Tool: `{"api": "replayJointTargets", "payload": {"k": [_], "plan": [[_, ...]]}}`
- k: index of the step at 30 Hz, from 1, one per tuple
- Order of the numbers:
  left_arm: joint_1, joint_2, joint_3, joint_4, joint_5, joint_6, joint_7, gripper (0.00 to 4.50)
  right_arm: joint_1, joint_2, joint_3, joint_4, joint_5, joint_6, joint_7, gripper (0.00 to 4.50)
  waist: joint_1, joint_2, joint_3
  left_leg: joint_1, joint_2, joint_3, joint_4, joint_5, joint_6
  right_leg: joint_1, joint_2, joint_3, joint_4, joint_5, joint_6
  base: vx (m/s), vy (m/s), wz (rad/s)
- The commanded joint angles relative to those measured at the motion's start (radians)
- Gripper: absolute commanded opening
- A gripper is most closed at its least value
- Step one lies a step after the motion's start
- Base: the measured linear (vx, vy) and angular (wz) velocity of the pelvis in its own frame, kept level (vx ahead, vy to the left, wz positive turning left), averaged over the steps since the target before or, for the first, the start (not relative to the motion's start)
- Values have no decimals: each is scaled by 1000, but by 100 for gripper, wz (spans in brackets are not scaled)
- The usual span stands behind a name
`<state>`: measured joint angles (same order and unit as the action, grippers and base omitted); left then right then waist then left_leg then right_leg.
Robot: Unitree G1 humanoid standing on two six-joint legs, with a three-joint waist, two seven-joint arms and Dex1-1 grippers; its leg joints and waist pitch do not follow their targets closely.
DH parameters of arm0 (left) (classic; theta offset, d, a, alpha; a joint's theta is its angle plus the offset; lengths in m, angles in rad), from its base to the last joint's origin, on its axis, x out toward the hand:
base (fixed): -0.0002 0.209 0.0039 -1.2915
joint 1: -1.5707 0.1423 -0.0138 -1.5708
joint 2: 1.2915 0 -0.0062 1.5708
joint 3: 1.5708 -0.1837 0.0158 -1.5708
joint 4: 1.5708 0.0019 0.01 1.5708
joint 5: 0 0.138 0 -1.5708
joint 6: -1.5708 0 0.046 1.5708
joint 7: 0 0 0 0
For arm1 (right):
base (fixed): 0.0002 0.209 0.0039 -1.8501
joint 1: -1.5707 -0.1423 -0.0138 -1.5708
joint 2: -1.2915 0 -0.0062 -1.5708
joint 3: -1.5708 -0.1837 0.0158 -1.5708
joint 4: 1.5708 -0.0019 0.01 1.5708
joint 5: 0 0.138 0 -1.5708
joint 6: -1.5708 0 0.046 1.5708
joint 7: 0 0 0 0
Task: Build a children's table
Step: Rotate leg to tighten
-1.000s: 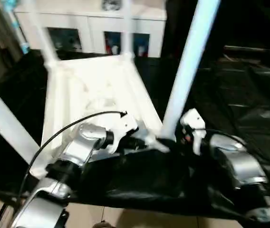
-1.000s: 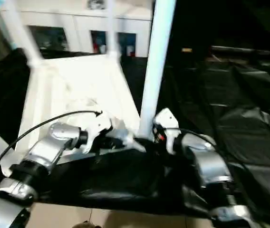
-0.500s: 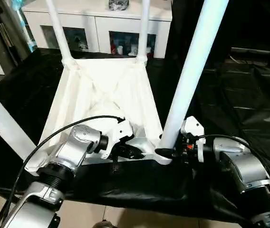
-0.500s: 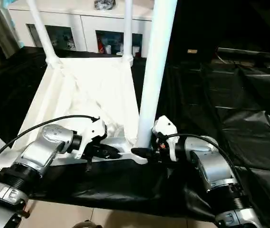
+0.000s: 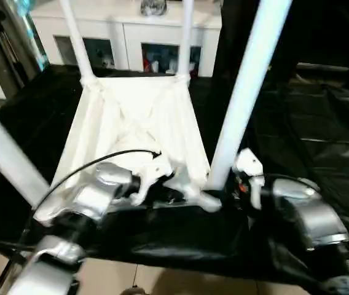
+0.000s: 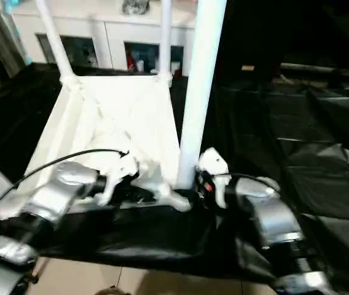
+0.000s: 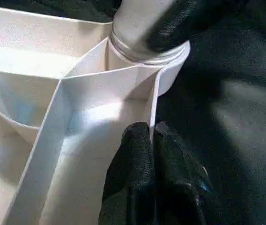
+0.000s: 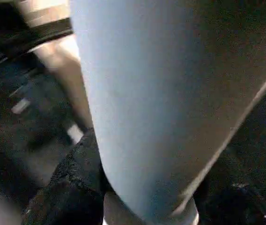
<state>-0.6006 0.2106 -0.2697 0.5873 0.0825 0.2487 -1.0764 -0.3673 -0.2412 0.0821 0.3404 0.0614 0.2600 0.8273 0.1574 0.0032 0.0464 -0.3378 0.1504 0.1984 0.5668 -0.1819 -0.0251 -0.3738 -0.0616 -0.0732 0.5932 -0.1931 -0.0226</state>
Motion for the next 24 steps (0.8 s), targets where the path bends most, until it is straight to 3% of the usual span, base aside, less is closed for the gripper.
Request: {"api": "replayJointTargets", "payload": {"k": [1, 3, 4, 5, 6, 7, 8, 10, 11, 12, 15, 16, 20, 24], "plan": [[-77, -125, 12, 8, -17, 10, 177, 0, 15, 123, 92, 115, -39, 79, -137, 202, -19, -4, -27, 26, 86, -66, -74, -435, -31, 3, -129, 49, -133, -704, -70, -57, 10, -7], [-93, -154, 23, 24, -16, 23, 229, 0, -4, 164, 59, 152, -39, 100, -232, 199, -33, 1, -26, 49, 77, -72, -62, -499, -37, -2, -128, 27, -158, -781, -28, -66, 28, -6], [-93, -154, 23, 24, -16, 23, 229, 0, -4, 164, 59, 152, -39, 100, -232, 199, -44, 8, -26, 40, 84, -79, -72, -532, -36, 13, -124, 8, -162, -736, -18, -59, 37, -6], [-101, -169, 28, 35, -15, 25, 255, 0, -18, 184, 41, 174, -37, 106, -278, 199, -48, 13, -29, 35, 89, -85, -79, -553, -39, 24, -123, 0, -159, -701, -14, -16, 61, -11], [-111, -184, 34, 47, -13, 27, 285, 0, -35, 204, 24, 198, -36, 115, -327, 199, -52, 19, -30, 32, 97, -90, -87, -579, -44, 29, -123, -5, -154, -658, -15, 0, 0, 0], [-118, -198, 38, 57, -10, 29, 305, 0, -52, 220, 18, 221, -39, 117, -359, 199, -64, 28, -29, 24, 106, -102, -104, -665, -70, 38, -123, -8, -138, -567, -30, 2, 61, -11], [-118, -198, 38, 57, -10, 29, 305, 0, -52, 220, 18, 221, -39, 117, -359, 199, -66, 25, -29, 27, 104, -101, -104, -680, -76, 35, -125, -5, -136, -555, -36, 0, 0, 0], [-122, -208, 35, 62, -4, 10, 292, 0, -57, 237, 22, 224, -26, 76, -300, 267, -66, 17, -27, 34, 93, -93, -95, -653, -72, 23, -139, 5, -150, -589, -46, -4, 26, -2], [-121, -207, 32, 60, -4, 5, 282, 0, -58, 240, 19, 221, -17, 77, -284, 267, -63, 14, -24, 38, 85, -88, -83, -588, -47, 16, -149, 8, -163, -649, -43, 0, 0, 0], [-120, -205, 28, 60, -3, -1, 276, 0, -59, 244, 14, 218, -8, 82, -275, 267, -62, 14, -24, 34, 86, -89, -84, -572, -42, 19, -150, 8, -163, -651, -41, 0, 0, 0], [-109, -188, 16, 50, -5, -15, 239, 0, -57, 229, 28, 203, -12, 64, -241, 294, -58, 15, -32, 15, 98, -90, -97, -510, -39, 30, -146, 20, -142, -541, -62, 0, 0, 0], [-104, -180, 12, 45, -7, -21, 221, 0, -55, 217, 39, 199, -16, 49, -226, 314, -58, 16, -33, 13, 99, -89, -98, -495, -40, 31, -146, 22, -137, -507, -74, 0, 0, 0], [-83, -130, -5, 16, -20, -36, 135, 0, -49, 146, 56, 165, 0, 27, -126, 314, -51, 18, -35, 12, 100, -80, -96, -449, -27, 34, -147, 32, -125, -413, -125, 0, 0, 0], [-59, -90, -18, -26, -40, -40, 42, 0, -38, 80, 67, 130, 8, 9, -23, 314, -38, 12, -44, 10, 104, -67, -89, -330, 5, 41, -144, 36, -106, -275, -180, 14, -9, 1]]}}
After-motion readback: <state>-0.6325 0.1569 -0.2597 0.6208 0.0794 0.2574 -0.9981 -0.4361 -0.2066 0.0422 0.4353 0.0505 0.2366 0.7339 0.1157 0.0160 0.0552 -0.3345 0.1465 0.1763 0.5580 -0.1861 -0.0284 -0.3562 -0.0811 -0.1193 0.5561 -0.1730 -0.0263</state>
